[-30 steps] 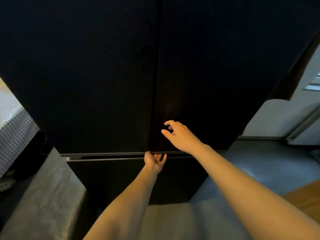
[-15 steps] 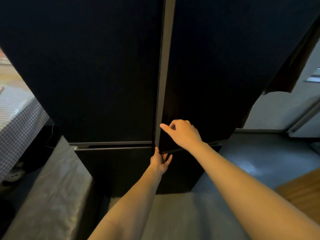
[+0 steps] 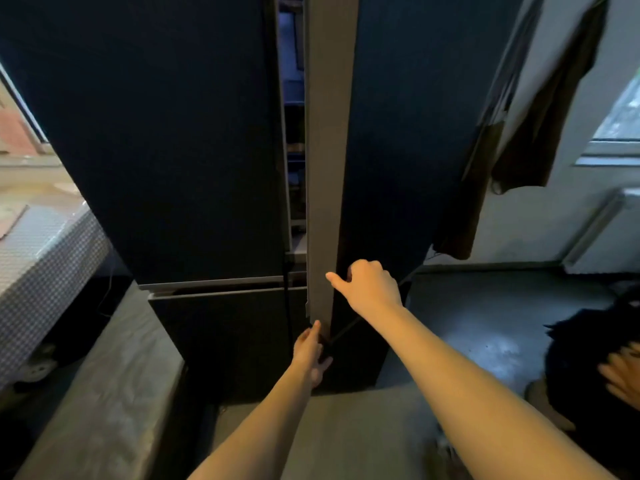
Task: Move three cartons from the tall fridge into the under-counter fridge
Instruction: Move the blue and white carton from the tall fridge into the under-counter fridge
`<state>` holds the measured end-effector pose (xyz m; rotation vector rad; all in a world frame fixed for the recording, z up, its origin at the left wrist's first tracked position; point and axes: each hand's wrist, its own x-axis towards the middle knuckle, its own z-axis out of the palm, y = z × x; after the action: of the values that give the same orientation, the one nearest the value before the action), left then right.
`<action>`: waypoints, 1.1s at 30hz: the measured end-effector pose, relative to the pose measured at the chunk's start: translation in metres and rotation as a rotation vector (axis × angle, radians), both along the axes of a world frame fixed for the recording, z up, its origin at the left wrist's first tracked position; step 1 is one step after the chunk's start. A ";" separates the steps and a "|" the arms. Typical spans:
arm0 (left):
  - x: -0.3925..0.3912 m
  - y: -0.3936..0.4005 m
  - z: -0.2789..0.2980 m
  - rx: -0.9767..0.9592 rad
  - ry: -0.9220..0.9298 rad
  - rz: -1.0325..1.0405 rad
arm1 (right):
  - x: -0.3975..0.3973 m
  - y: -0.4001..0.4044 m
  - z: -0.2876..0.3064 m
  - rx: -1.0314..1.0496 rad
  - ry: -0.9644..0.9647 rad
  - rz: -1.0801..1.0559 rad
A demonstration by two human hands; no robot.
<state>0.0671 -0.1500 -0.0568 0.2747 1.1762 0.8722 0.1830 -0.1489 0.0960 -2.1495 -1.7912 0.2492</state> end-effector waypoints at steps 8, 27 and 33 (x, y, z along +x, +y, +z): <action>0.024 -0.042 0.079 0.675 0.338 -0.128 | 0.054 -0.076 -0.001 0.034 0.030 -0.141; 0.164 -0.110 0.200 1.076 0.273 -0.334 | 0.160 -0.155 0.074 0.287 0.332 -0.392; 0.194 -0.108 0.214 1.108 0.242 -0.376 | 0.192 -0.162 0.073 0.330 0.432 -0.392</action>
<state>0.2609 -0.2583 0.1571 1.4823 0.7024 1.0953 0.3751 -0.3107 0.1686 -1.9677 -1.0681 0.2717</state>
